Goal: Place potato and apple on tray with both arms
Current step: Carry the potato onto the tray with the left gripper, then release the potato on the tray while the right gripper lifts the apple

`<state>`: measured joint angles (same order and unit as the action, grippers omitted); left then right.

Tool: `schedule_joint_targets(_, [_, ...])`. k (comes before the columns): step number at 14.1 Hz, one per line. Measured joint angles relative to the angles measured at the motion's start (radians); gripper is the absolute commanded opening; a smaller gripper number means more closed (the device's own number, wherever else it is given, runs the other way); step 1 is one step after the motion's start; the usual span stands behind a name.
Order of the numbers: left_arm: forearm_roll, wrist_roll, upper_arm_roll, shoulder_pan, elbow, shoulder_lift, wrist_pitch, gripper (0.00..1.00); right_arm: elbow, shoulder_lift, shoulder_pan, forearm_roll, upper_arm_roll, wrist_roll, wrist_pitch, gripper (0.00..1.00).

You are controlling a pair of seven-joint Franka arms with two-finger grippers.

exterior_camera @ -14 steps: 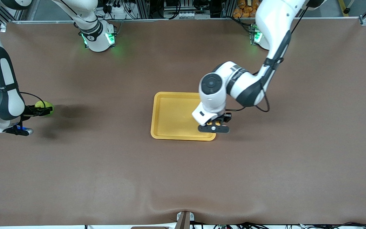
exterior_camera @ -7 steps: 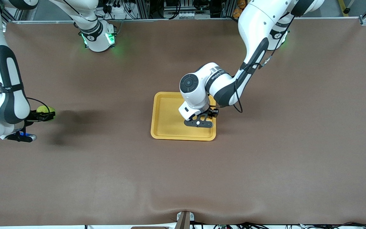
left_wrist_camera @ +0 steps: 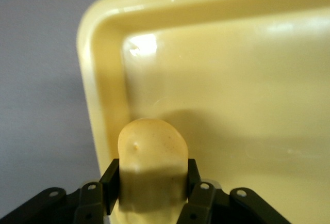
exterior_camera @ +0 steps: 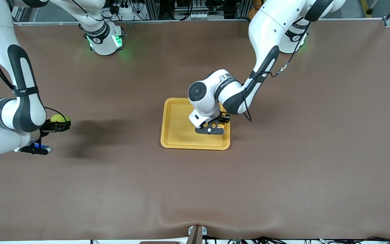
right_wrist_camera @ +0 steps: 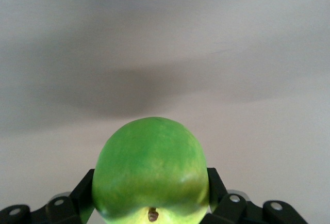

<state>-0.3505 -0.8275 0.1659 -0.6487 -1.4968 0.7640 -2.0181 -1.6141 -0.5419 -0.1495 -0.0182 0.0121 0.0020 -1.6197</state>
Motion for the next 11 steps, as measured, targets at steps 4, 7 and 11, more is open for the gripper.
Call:
schedule_joint_targets(4, [0.000,-0.002,-0.003,-0.005,0.004,0.017,0.000,1.00,0.000,0.014,0.038,0.059,0.001,0.061,0.004,0.00])
schedule_joint_targets(7, [0.000,-0.002,-0.005,-0.005,0.011,0.017,0.000,1.00,0.000,0.014,0.099,0.066,0.003,0.152,0.004,0.00])
schedule_joint_targets(11, [-0.001,-0.002,-0.008,-0.005,0.046,-0.012,0.000,1.00,0.000,0.014,0.177,0.150,0.004,0.258,0.004,0.00])
